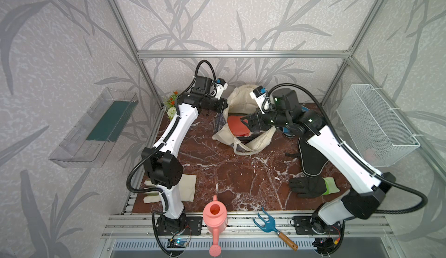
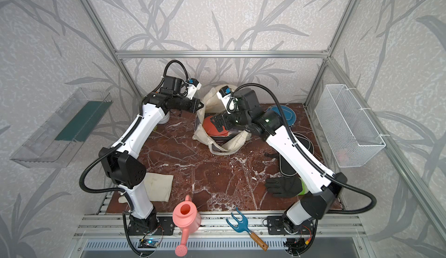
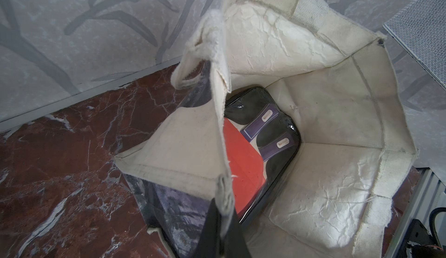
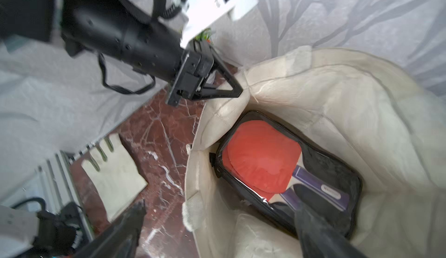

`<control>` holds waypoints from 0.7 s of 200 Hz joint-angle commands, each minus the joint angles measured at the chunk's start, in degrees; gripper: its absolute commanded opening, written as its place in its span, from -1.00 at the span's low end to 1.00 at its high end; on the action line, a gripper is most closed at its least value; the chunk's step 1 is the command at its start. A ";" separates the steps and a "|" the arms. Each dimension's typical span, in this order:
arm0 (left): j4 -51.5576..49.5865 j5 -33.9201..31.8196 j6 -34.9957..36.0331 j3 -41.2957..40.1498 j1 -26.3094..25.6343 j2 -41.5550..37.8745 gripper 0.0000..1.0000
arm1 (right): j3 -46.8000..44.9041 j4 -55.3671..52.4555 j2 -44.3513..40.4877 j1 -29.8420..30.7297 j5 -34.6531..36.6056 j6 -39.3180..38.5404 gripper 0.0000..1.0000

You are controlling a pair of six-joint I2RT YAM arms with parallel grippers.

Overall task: Remove the ping pong set from the canvas bag
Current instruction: Pick up the ping pong set from the canvas bag.

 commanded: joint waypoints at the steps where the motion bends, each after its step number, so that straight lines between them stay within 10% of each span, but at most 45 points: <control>1: 7.59 1.40 1.80 0.06 -0.49 -7.99 -1.00 | 2.69 -2.61 8.21 -0.42 -2.36 -12.46 0.76; 72: 11.91 0.87 2.33 -10.74 -0.27 -13.14 -1.00 | 7.18 -3.16 22.80 -7.66 1.76 -10.76 0.47; 140: 17.06 4.04 -0.13 -18.08 -0.70 -13.61 -1.00 | 5.43 -8.93 23.04 -10.33 22.02 5.90 0.92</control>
